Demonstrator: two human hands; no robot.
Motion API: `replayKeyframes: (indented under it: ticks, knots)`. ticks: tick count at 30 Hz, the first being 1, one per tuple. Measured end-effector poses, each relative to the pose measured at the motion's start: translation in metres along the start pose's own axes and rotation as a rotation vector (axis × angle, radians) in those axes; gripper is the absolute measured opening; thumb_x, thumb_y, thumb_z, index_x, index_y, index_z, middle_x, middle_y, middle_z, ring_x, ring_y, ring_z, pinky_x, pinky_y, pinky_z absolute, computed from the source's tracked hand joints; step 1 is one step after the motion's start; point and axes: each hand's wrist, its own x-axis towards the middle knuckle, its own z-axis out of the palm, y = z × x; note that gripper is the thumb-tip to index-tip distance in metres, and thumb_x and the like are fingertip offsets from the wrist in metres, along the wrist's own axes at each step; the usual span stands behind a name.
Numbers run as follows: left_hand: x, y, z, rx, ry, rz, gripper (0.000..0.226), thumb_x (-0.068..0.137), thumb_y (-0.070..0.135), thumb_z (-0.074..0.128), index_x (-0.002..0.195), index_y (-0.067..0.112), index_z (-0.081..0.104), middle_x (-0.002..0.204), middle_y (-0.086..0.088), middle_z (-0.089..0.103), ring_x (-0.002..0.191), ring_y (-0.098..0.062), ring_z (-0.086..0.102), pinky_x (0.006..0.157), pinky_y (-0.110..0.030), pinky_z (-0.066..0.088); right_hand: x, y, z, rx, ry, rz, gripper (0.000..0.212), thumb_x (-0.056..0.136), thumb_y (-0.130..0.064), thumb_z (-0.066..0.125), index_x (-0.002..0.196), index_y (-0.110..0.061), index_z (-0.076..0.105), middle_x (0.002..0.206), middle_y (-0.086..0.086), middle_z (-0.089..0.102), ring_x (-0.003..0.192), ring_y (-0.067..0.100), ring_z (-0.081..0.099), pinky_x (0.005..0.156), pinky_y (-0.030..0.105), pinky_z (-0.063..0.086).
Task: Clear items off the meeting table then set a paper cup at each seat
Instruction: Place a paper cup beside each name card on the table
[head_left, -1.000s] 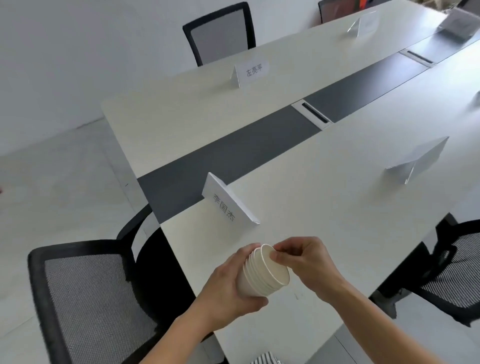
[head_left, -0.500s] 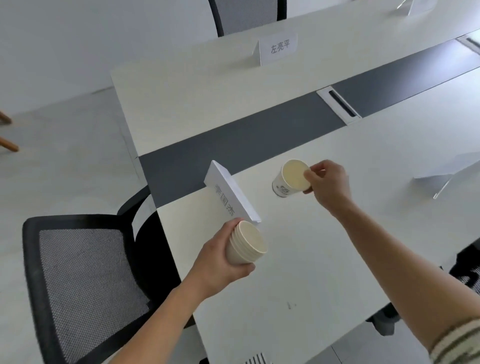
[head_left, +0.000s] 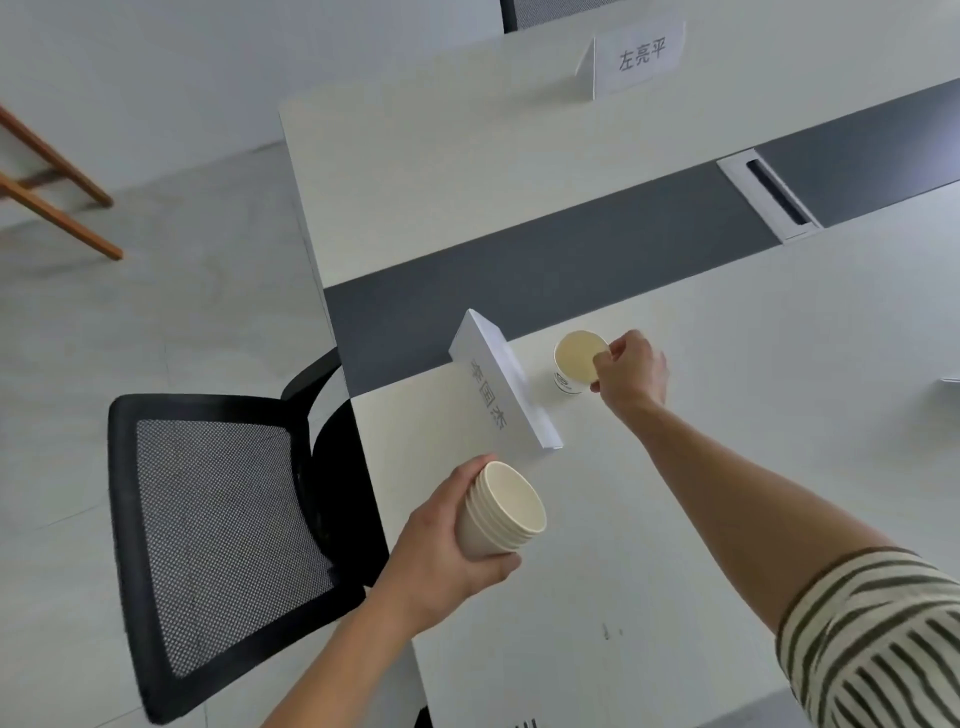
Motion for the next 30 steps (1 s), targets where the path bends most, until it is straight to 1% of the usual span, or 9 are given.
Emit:
replayKeyframes:
  ticks: [2, 6, 10, 11, 13, 15, 17, 22, 30]
  knots:
    - [0.000, 0.001, 0.000, 0.004, -0.008, 0.008, 0.085, 0.066, 0.022, 0.086, 0.134, 0.045, 0.041, 0.117, 0.020, 0.059, 0.108, 0.000, 0.056, 0.088, -0.010, 0.047, 0.001, 0.001, 0.002, -0.002, -0.033, 0.027, 0.015, 0.079, -0.028, 0.048, 0.090, -0.019, 0.054, 0.067, 0.001, 0.067, 0.080, 0.031, 0.070, 0.076, 0.045, 0.056]
    - [0.001, 0.001, -0.004, -0.002, -0.017, 0.024, 0.084, 0.066, 0.021, 0.086, 0.133, 0.044, 0.041, 0.117, 0.020, 0.059, 0.108, 0.000, 0.056, 0.086, -0.005, 0.045, -0.009, 0.002, -0.009, -0.011, -0.028, 0.068, 0.057, 0.073, -0.066, 0.047, 0.111, -0.024, 0.054, 0.087, 0.003, 0.073, 0.089, 0.025, 0.069, 0.083, 0.041, 0.054]
    - [-0.002, -0.005, -0.015, -0.007, -0.005, 0.038, 0.084, 0.066, 0.020, 0.087, 0.132, 0.046, 0.041, 0.118, 0.021, 0.060, 0.109, 0.001, 0.057, 0.085, -0.003, 0.043, -0.057, 0.018, -0.020, -0.039, 0.073, -0.046, 0.038, 0.086, -0.056, 0.050, 0.093, -0.020, 0.059, 0.084, -0.006, 0.065, 0.087, 0.022, 0.062, 0.071, 0.033, 0.042]
    - [-0.003, -0.006, -0.018, -0.010, -0.001, 0.037, 0.085, 0.065, 0.020, 0.087, 0.131, 0.046, 0.041, 0.117, 0.021, 0.060, 0.109, 0.001, 0.057, 0.084, -0.002, 0.043, -0.071, 0.023, -0.016, -0.054, 0.032, -0.101, 0.034, 0.086, -0.054, 0.053, 0.092, -0.021, 0.059, 0.087, -0.006, 0.065, 0.089, 0.021, 0.063, 0.071, 0.033, 0.042]
    - [-0.006, -0.009, -0.024, -0.012, 0.006, 0.038, 0.085, 0.065, 0.020, 0.088, 0.131, 0.047, 0.041, 0.117, 0.021, 0.060, 0.108, 0.003, 0.057, 0.084, -0.001, 0.042, -0.094, 0.030, 0.000, -0.155, -0.161, -0.235, 0.046, 0.083, -0.057, 0.058, 0.115, -0.025, 0.057, 0.112, -0.004, 0.063, 0.107, 0.019, 0.060, 0.084, 0.035, 0.047]
    - [-0.010, -0.011, -0.028, -0.007, 0.009, 0.042, 0.086, 0.064, 0.021, 0.088, 0.131, 0.048, 0.041, 0.116, 0.023, 0.060, 0.108, 0.005, 0.057, 0.085, -0.001, 0.043, -0.102, 0.031, 0.020, -0.304, -0.370, -0.310, 0.073, 0.083, -0.064, 0.055, 0.143, -0.028, 0.036, 0.140, -0.002, 0.049, 0.126, 0.022, 0.048, 0.097, 0.041, 0.044]
    - [-0.015, -0.014, -0.034, -0.007, 0.013, 0.049, 0.086, 0.064, 0.022, 0.088, 0.132, 0.047, 0.041, 0.116, 0.025, 0.060, 0.109, 0.006, 0.056, 0.085, -0.002, 0.042, -0.104, 0.025, 0.037, -0.378, -0.429, -0.331, 0.079, 0.087, -0.062, 0.049, 0.151, -0.028, 0.018, 0.149, 0.003, 0.041, 0.128, 0.029, 0.046, 0.097, 0.043, 0.043]
    - [-0.031, -0.030, -0.047, -0.016, 0.022, 0.038, 0.087, 0.063, 0.027, 0.088, 0.132, 0.050, 0.040, 0.118, 0.028, 0.058, 0.113, 0.002, 0.056, 0.091, -0.009, 0.045, -0.110, 0.010, 0.058, -0.437, -0.308, -0.293, 0.065, 0.095, -0.051, 0.042, 0.150, -0.022, 0.021, 0.131, 0.013, 0.058, 0.112, 0.036, 0.057, 0.083, 0.041, 0.046]
    - [-0.052, -0.047, -0.067, 0.016, 0.046, 0.058, 0.088, 0.064, 0.024, 0.088, 0.131, 0.051, 0.039, 0.122, 0.023, 0.057, 0.116, 0.004, 0.053, 0.091, -0.001, 0.040, -0.108, -0.001, 0.062, -0.437, -0.287, -0.208, 0.068, 0.091, -0.056, 0.045, 0.147, -0.022, 0.026, 0.127, 0.015, 0.060, 0.112, 0.036, 0.057, 0.086, 0.043, 0.047]
